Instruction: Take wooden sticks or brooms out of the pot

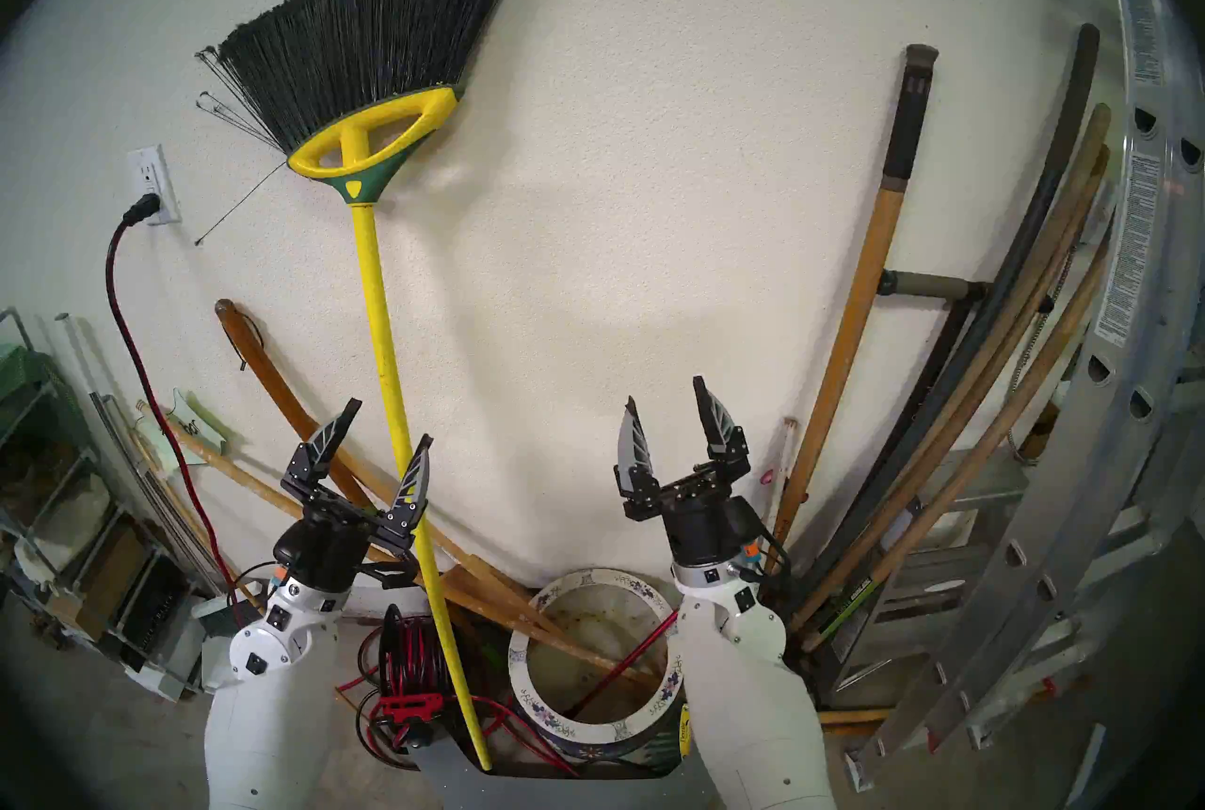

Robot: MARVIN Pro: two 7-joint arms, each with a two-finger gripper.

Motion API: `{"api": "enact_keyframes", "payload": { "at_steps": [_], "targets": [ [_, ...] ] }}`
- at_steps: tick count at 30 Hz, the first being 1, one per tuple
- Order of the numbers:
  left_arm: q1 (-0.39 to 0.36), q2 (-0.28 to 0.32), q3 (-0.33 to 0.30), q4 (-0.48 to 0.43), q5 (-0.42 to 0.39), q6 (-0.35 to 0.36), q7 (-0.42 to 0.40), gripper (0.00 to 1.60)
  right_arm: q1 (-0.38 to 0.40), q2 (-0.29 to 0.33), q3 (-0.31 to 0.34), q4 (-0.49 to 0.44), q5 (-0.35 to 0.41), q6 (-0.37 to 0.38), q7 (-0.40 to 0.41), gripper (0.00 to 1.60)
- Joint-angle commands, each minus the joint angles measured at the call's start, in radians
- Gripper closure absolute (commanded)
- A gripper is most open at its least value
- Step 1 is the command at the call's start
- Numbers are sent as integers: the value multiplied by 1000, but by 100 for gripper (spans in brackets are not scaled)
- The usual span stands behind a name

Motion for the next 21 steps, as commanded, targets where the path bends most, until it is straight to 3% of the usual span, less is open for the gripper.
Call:
{"api": "enact_keyframes", "payload": {
  "at_steps": [1,21],
  "targets": [
    [0,-39,-17,-45,20,1,-29,0,0,-2,-2,1,8,0,8,0],
    [29,-58,-37,-105,52,1,-21,0,2,-2,-3,4,22,0,14,0]
  ]
}}
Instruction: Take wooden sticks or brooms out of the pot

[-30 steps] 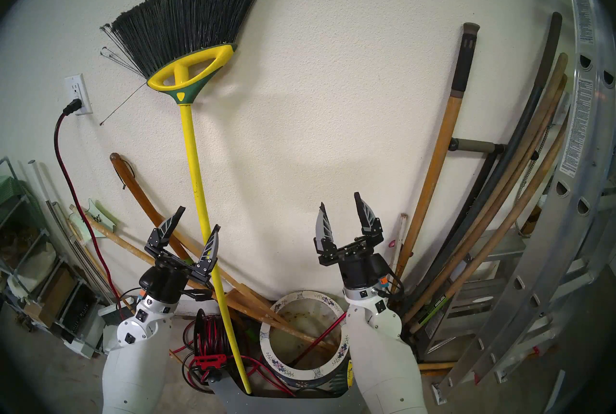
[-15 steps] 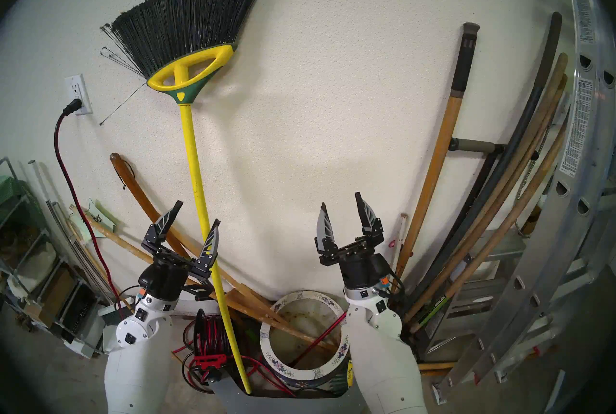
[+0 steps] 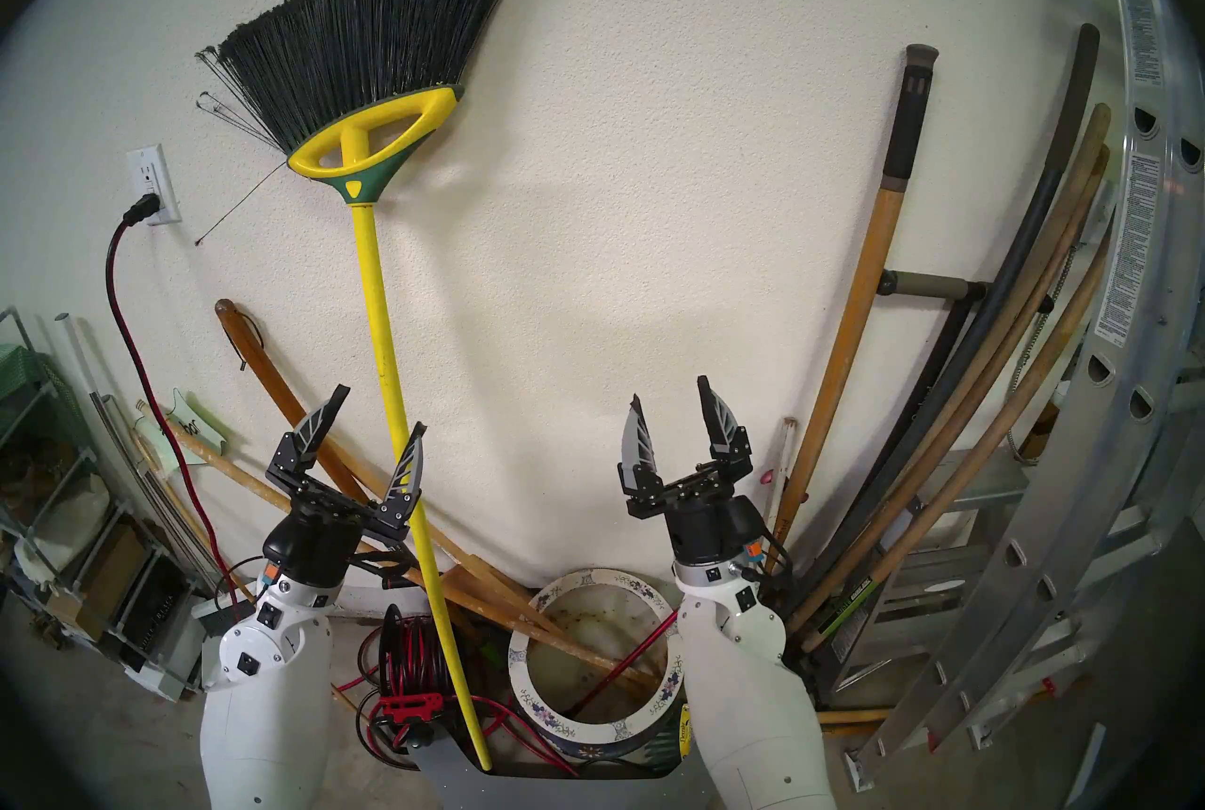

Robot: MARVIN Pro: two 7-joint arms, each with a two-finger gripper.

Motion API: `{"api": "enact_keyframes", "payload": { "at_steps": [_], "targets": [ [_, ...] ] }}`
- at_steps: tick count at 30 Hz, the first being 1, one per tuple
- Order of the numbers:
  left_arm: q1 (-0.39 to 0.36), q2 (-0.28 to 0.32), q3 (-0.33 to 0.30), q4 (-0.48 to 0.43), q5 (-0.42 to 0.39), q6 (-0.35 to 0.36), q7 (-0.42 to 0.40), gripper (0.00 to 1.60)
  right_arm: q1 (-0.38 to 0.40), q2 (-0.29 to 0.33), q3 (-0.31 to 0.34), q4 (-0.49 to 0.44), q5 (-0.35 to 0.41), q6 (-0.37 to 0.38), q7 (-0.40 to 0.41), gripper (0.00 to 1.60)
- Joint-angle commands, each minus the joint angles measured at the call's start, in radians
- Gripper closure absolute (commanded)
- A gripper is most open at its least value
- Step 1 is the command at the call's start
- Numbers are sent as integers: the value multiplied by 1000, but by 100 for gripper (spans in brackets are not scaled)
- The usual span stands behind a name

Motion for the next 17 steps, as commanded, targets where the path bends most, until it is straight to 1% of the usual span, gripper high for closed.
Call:
{"api": "enact_keyframes", "payload": {
  "at_steps": [1,17],
  "targets": [
    [7,-9,2,-17,-2,1,-22,0,-1,-1,-4,-1,1,0,13,0],
    [11,-13,0,-23,6,1,-19,0,0,-2,-4,1,6,0,15,0]
  ]
}}
